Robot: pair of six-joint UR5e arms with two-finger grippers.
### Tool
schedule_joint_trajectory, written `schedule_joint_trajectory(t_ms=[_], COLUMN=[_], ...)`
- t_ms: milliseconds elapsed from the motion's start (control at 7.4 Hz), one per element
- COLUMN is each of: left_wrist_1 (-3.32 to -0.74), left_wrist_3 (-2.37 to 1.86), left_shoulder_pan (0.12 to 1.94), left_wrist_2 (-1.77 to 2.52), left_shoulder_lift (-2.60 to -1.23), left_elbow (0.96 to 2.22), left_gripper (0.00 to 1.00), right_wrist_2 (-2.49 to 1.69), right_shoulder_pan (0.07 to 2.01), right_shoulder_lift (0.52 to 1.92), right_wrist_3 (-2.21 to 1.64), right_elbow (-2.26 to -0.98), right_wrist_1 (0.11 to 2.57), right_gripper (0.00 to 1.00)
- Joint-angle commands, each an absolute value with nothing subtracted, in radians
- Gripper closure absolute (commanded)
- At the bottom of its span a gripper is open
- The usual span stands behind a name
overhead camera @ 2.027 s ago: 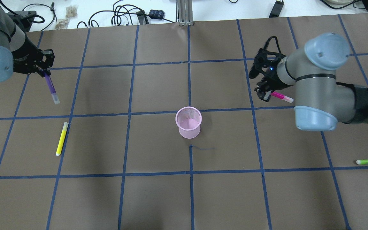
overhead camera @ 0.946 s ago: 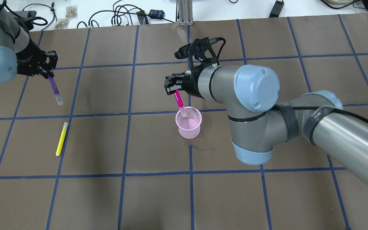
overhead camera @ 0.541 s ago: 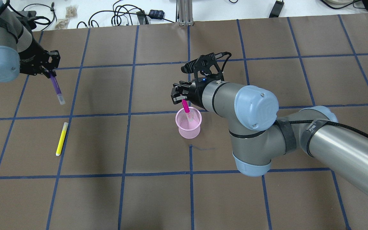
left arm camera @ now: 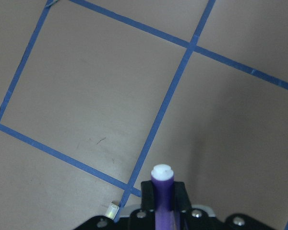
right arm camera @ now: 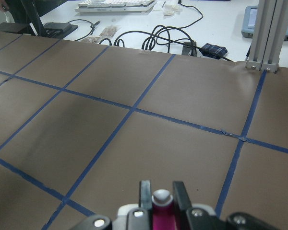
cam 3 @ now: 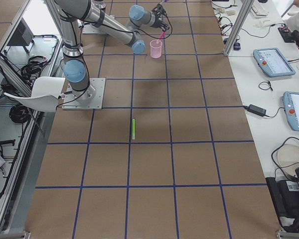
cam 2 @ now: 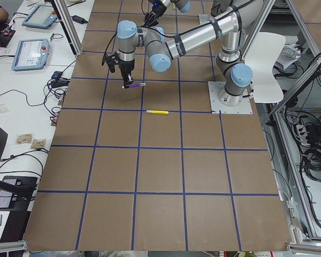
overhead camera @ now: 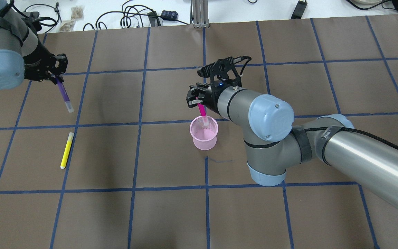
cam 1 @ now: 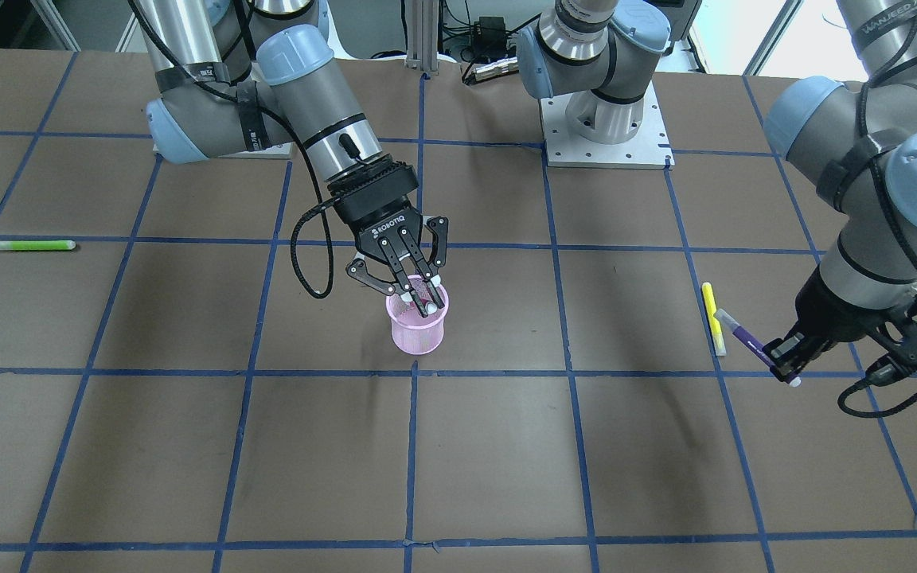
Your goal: Insert purple and pink pens into pink cup
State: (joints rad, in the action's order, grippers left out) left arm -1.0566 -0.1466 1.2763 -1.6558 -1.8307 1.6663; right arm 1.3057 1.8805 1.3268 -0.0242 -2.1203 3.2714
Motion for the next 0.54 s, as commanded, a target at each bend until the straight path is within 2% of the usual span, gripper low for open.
schedule_joint_trajectory(t_ms=[0,270,405], left_wrist_1=[-1.049,-1.023,-0.999], left_wrist_3=[-0.17,-0.189,-0.192], left_shoulder_pan=[1.311,1.354,1.379], left_wrist_2=[-1.657,-1.657,-1.657], left_shoulder_lift=[-1.832,-1.815,-1.807], left_elbow=[1.666,1.666,1.666], left_gripper=[1.0,1.0,1.0], right_wrist_2=[1.305,1.301,1.302], right_shoulder_pan=[1.884,1.885,1.885], right_shoulder_lift=[1.321,1.313,1.31], right_wrist_3=[-0.067,-0.069,-0.069], right_elbow=[-2.129,-2.148,-2.148], right_wrist_1=[3.277,3.271,3.269], right_gripper=[1.0,1.0,0.74])
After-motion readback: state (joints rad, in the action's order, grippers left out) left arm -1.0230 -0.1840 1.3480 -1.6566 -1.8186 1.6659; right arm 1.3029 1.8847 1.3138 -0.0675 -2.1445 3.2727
